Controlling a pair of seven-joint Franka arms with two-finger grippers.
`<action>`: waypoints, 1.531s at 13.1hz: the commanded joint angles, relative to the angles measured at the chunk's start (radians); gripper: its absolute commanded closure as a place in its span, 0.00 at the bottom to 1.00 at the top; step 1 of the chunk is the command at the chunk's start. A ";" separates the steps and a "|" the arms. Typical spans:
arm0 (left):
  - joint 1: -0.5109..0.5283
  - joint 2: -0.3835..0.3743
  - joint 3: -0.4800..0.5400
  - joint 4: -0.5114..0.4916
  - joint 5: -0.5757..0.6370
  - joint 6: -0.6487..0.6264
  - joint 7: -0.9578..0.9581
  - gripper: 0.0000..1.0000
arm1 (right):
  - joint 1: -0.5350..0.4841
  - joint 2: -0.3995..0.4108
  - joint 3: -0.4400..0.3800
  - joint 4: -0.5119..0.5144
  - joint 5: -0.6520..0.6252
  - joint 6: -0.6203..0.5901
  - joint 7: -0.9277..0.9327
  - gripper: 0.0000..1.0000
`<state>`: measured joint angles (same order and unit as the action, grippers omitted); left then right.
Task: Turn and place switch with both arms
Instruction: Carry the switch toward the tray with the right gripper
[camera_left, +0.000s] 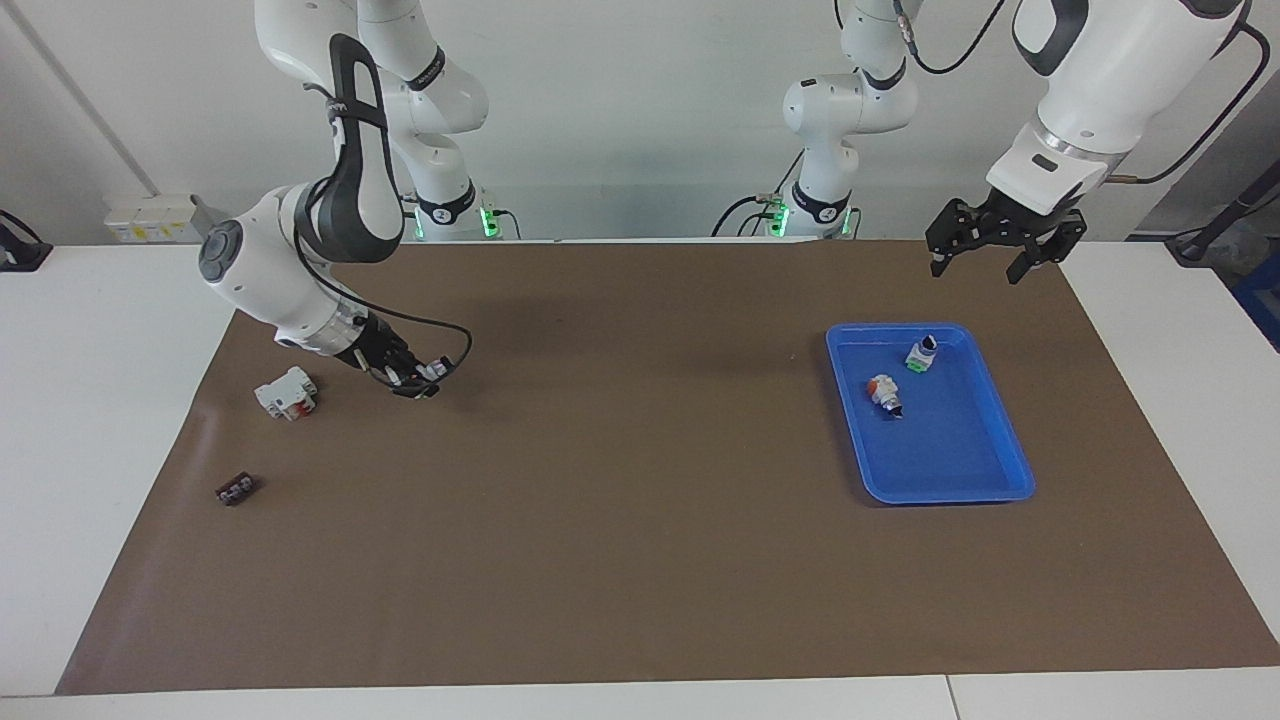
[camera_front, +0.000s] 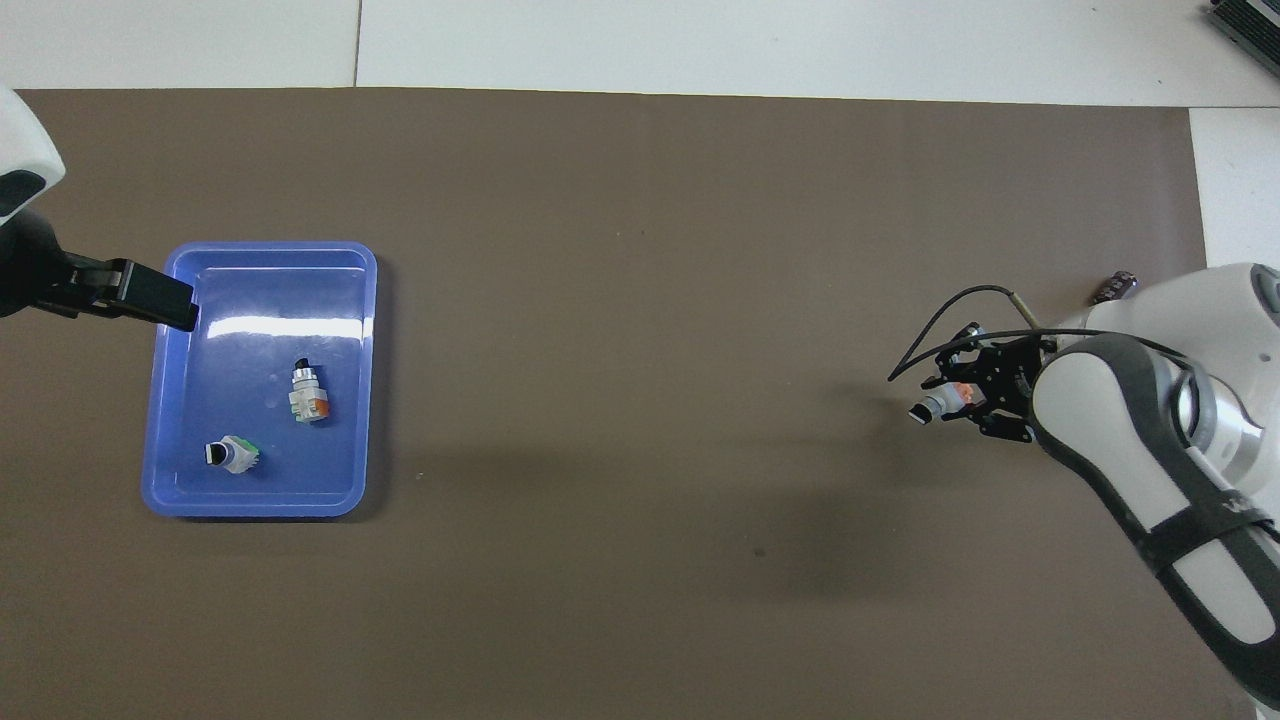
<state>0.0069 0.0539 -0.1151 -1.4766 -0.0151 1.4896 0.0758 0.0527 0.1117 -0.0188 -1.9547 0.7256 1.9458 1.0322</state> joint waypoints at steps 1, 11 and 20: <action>-0.013 -0.037 -0.006 -0.034 0.014 -0.012 -0.007 0.00 | 0.102 0.014 0.003 0.100 0.125 0.001 0.217 1.00; 0.051 -0.045 -0.001 -0.057 -0.268 0.037 -0.215 0.14 | 0.544 0.023 0.005 0.189 0.425 0.476 0.512 1.00; 0.099 -0.054 -0.001 -0.102 -0.658 0.066 -0.761 0.27 | 0.625 0.029 0.005 0.191 0.440 0.562 0.546 1.00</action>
<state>0.0878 0.0371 -0.1140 -1.5119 -0.6245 1.5365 -0.6299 0.6659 0.1280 -0.0098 -1.7842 1.1530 2.4908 1.5520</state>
